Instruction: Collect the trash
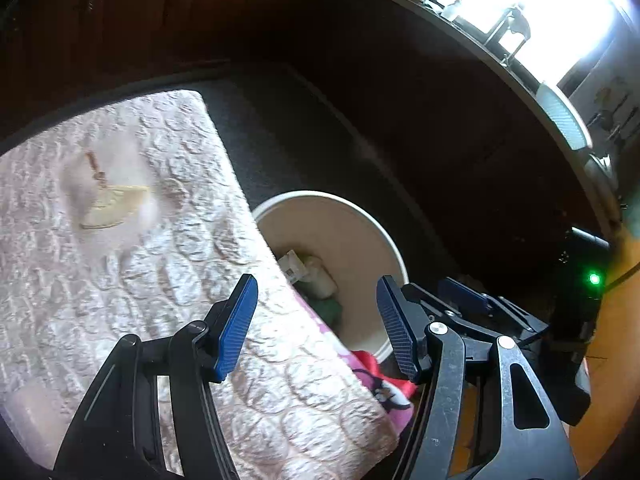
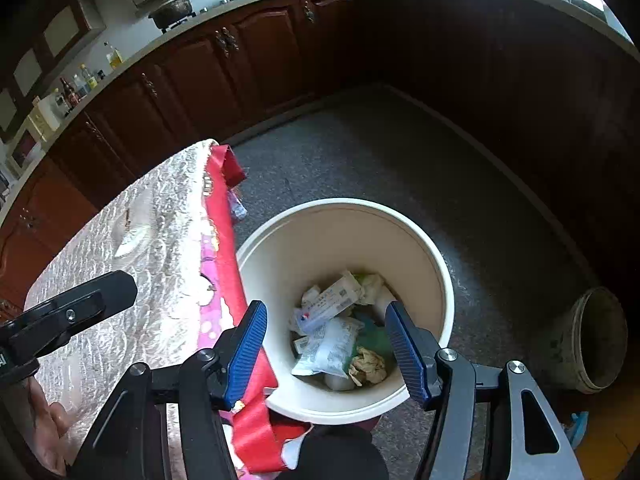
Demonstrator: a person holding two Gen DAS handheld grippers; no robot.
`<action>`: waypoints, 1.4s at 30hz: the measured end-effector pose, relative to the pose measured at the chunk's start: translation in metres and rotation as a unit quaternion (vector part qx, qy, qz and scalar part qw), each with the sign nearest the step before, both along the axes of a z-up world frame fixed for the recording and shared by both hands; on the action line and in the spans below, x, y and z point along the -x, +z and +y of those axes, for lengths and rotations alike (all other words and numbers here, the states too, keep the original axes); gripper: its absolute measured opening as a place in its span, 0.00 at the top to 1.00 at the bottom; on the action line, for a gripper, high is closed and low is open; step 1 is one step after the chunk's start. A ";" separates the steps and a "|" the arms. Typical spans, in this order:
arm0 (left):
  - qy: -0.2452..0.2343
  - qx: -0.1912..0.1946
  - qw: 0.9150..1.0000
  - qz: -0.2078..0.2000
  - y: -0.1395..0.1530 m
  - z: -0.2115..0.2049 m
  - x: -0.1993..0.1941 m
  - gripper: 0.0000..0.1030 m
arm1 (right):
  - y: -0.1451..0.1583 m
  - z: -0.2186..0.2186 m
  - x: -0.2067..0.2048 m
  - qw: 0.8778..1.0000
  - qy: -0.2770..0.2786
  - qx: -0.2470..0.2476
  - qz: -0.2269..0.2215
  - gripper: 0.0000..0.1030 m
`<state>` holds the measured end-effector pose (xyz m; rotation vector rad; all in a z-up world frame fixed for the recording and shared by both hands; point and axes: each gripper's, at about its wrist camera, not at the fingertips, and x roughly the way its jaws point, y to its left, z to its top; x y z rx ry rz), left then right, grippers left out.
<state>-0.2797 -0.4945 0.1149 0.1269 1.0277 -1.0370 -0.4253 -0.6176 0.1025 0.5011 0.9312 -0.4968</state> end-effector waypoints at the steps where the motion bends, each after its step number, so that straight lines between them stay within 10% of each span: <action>1: 0.004 -0.001 1.000 -0.007 0.001 0.004 0.000 0.41 | 0.001 0.002 0.000 1.000 0.001 0.001 -0.001 0.41; 30: 0.086 0.068 0.970 -0.218 0.096 0.107 0.032 0.41 | 0.112 0.091 0.023 0.984 0.004 0.125 -0.129 0.29; 42: 0.096 0.104 0.959 -0.244 0.113 0.130 0.044 0.41 | 0.144 0.110 0.038 0.971 -0.004 0.175 -0.163 0.28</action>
